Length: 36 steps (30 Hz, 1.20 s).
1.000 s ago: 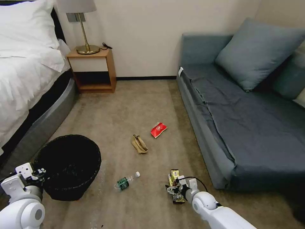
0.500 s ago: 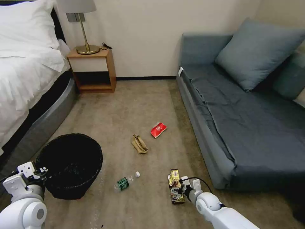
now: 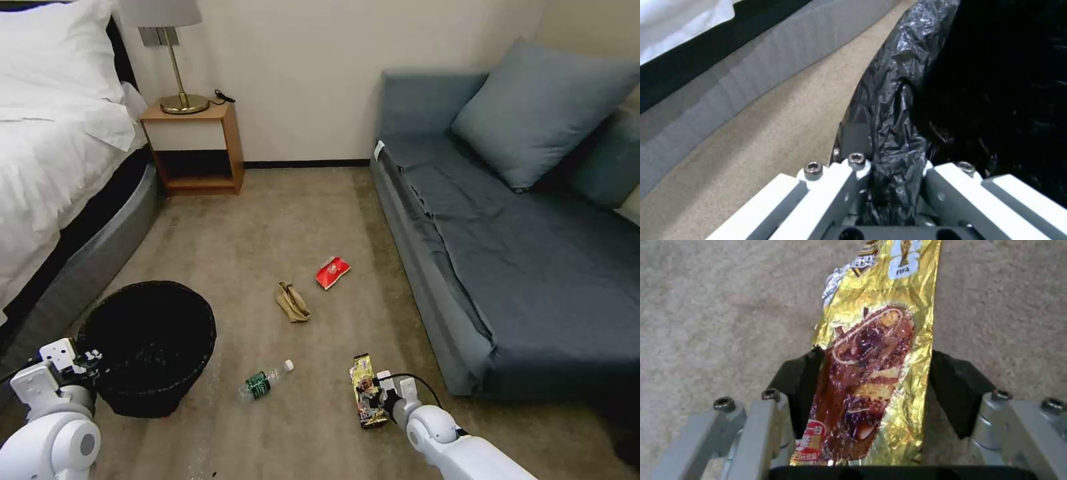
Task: Pick up the trash bin, then pick up the garbage on the floor and place it into the trash bin.
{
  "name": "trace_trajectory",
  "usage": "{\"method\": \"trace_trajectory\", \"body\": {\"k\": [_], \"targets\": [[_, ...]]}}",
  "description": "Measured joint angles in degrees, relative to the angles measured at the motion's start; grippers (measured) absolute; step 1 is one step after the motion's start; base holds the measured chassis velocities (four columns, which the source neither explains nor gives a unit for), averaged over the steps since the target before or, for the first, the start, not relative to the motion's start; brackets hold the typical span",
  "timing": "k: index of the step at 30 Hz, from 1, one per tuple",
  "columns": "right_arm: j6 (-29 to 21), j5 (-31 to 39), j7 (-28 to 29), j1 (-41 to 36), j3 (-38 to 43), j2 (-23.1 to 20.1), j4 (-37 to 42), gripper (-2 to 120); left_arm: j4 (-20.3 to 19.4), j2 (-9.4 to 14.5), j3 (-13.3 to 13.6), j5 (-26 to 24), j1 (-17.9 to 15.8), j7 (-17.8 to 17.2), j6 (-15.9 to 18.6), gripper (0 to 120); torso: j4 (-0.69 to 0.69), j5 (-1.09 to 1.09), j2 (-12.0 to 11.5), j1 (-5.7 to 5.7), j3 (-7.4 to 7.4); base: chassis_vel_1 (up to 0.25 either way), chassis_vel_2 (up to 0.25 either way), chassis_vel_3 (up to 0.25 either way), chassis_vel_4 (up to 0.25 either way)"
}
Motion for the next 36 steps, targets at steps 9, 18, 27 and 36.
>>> {"method": "trace_trajectory", "body": {"k": [9,18,27,36], "targets": [[0.85,-1.11,-0.08,-0.36,0.21,0.09,-0.37,46,0.19,-0.05,0.25,0.16,-0.13,0.0,-0.05,2,-0.01,-0.01,0.0,0.0,0.0,0.0,0.0,0.0,0.0],[1.42,-1.45,-0.36,-0.58,0.08,-0.45,-0.24,16,0.44,-0.02,0.46,0.3,-0.21,-0.01,-0.15,2,0.0,0.02,0.0,0.0,0.0,0.0,0.0,0.0,0.0],[1.65,-1.0,-0.2,-1.03,0.36,-2.8,2.46,0,0.62,-0.14,1.35,0.64,-0.66,-0.03,-0.22,2,0.0,0.01,0.0,0.0,0.0,0.0,0.0,0.0,0.0],[1.67,3.74,0.85,-2.27,2.21,-7.85,13.73,0,0.38,-0.22,2.64,1.26,-0.75,-0.12,-0.19,2,-0.01,0.01,0.0,0.0,0.0,0.0,0.0,0.0,0.0]]}}
